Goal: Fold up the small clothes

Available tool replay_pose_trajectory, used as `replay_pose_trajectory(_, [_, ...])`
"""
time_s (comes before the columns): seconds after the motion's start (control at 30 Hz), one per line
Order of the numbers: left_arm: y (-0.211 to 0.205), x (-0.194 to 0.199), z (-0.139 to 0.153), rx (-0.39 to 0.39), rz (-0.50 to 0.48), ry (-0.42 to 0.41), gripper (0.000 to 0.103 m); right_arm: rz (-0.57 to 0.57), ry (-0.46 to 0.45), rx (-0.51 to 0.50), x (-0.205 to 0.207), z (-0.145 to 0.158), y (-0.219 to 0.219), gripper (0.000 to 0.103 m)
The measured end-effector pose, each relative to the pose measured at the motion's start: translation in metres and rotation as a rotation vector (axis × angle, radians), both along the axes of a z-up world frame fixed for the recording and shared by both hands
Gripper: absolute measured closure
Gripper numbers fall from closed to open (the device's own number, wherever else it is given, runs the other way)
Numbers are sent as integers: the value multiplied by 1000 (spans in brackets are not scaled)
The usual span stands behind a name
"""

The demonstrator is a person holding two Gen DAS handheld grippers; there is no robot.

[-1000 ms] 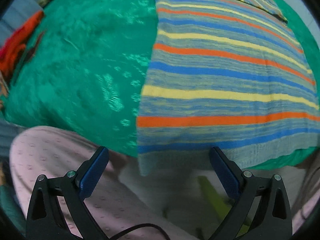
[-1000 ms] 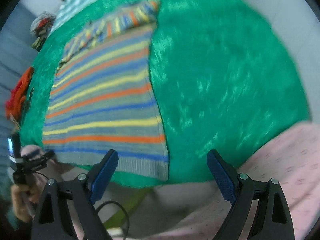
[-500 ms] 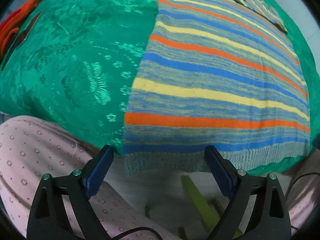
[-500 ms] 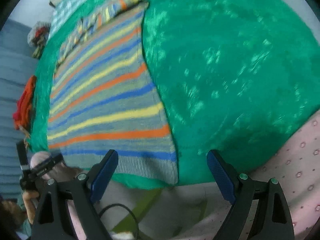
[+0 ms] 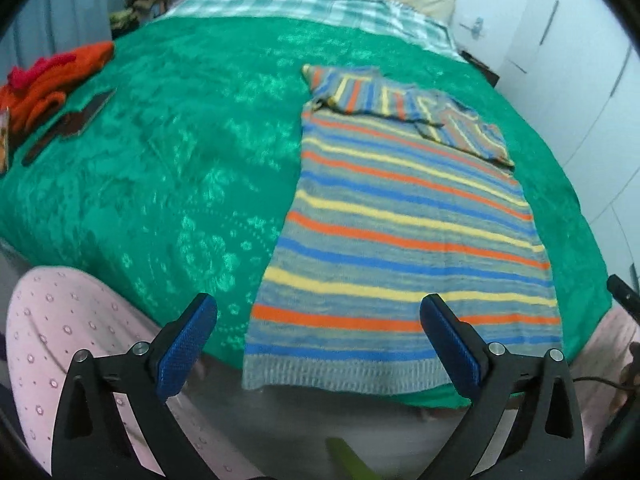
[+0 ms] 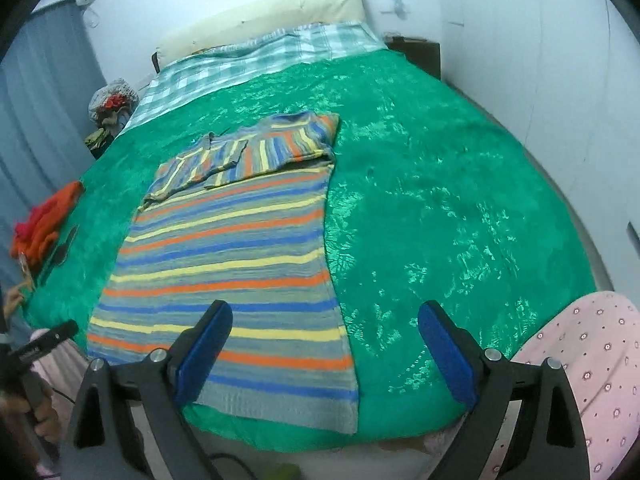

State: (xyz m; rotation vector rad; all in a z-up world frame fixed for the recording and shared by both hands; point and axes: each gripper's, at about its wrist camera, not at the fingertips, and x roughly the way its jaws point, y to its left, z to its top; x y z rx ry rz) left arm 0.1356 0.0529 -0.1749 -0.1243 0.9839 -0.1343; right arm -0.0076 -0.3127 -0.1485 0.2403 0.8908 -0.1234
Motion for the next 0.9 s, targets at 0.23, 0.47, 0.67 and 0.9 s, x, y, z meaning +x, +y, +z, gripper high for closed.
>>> replay_pose_trajectory(0.23, [-2, -10, 10, -160, -111, -60, 1, 15, -4, -66, 1, 0, 19, 10])
replay_pose_trajectory(0.47, [-13, -11, 21, -116, -150, -106, 1, 51, 20, -95, 4, -6, 31, 9])
replay_pose_trajectory(0.67, [-2, -7, 18, -142, -110, -116, 1, 88, 26, -129, 6, -10, 44, 9])
replay_pose_trajectory(0.9, [7, -3, 16, -141, -50, -136, 1, 114, 57, -142, 9, -18, 53, 9])
